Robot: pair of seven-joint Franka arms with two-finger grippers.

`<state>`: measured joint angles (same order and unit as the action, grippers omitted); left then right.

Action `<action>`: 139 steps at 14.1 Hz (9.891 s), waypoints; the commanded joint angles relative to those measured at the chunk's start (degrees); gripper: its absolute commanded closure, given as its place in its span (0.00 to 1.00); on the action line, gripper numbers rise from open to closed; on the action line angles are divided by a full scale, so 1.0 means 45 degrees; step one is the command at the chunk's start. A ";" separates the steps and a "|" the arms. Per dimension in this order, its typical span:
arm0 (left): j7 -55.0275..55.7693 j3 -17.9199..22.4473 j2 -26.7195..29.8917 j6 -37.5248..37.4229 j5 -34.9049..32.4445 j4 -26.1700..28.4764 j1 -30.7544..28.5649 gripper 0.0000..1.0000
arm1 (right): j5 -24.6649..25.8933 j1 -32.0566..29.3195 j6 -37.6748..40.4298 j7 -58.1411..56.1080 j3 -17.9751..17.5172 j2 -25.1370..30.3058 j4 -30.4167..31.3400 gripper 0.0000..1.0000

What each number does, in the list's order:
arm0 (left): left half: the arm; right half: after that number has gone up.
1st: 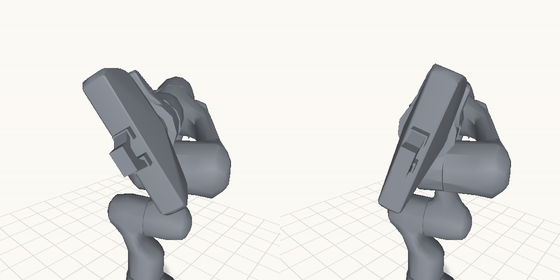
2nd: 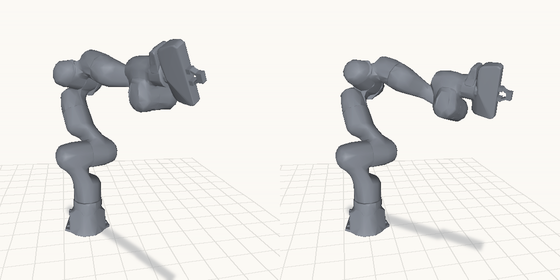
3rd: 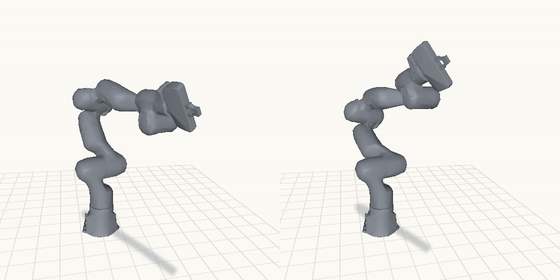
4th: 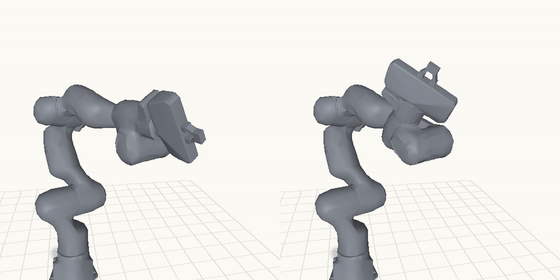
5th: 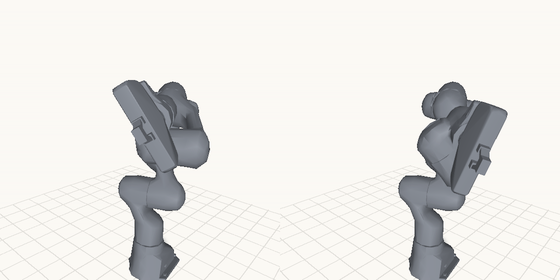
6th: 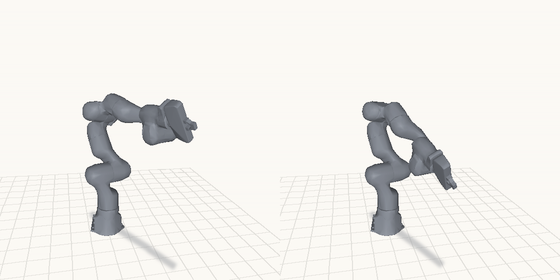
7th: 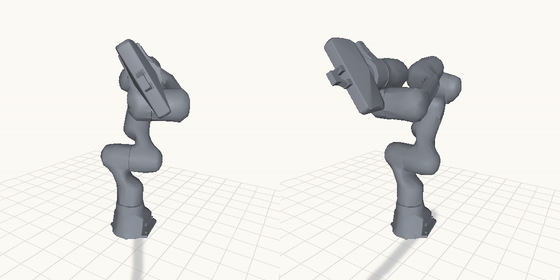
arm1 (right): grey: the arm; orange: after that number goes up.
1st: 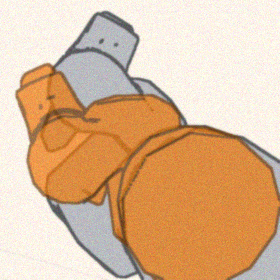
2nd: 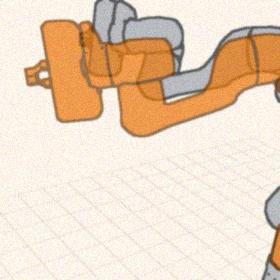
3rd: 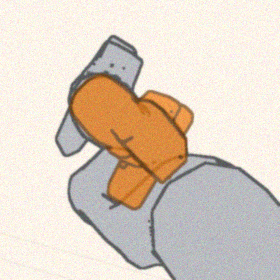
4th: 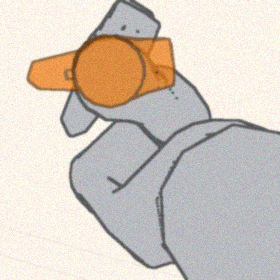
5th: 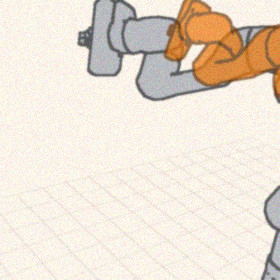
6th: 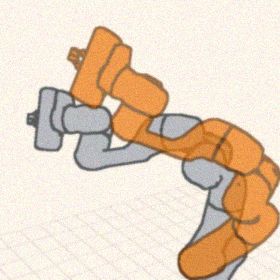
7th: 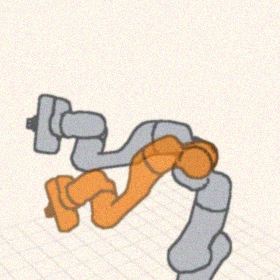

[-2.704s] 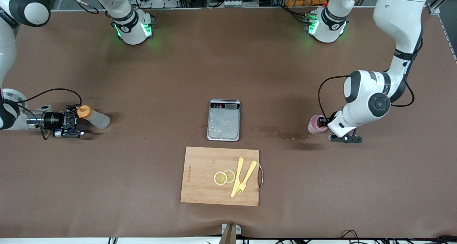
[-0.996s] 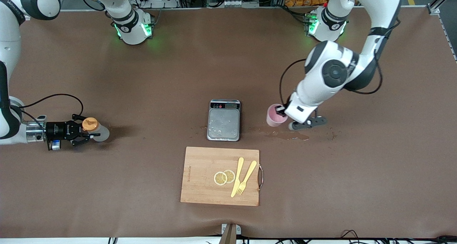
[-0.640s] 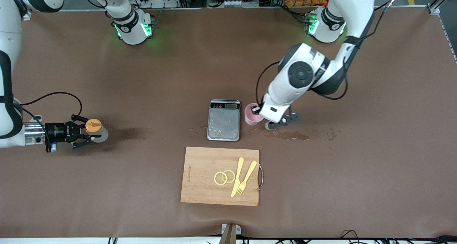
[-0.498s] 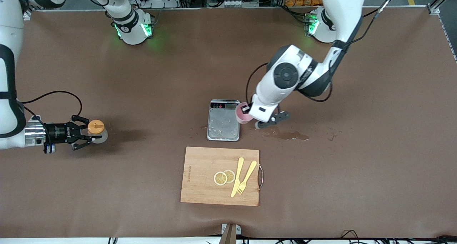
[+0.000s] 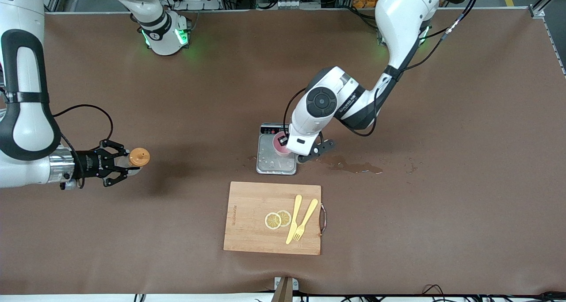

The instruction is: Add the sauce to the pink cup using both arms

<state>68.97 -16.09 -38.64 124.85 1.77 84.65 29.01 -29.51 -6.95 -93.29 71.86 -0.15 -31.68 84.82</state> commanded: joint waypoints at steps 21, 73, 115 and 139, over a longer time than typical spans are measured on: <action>0.1568 0.1389 -0.0400 0.1142 -0.0685 -0.0960 0.1464 0.00 | 0.5207 0.5039 -0.0538 0.8519 0.0033 0.0243 -0.1153 0.61; -1.6636 0.3108 0.9152 -0.8449 -0.0452 0.1873 -0.5624 0.00 | 0.0019 0.0107 0.3618 0.0996 0.0013 -0.0304 -0.2228 0.63; -1.5268 0.2639 0.8996 -0.8585 -0.0315 0.0719 -0.5802 0.00 | 0.2787 -0.4414 0.6200 -1.0089 0.0033 -0.3121 -0.5762 0.00; -1.5288 0.2600 0.8996 -0.8605 -0.0296 0.0798 -0.5802 0.00 | 0.5503 0.1233 0.3567 -1.3272 -0.0006 0.5589 -0.1374 0.00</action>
<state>-0.40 -4.00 1.84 86.09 -0.02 88.63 3.36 -5.91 -1.10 -72.01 14.44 0.25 -14.13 67.20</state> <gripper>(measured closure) 0.000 0.000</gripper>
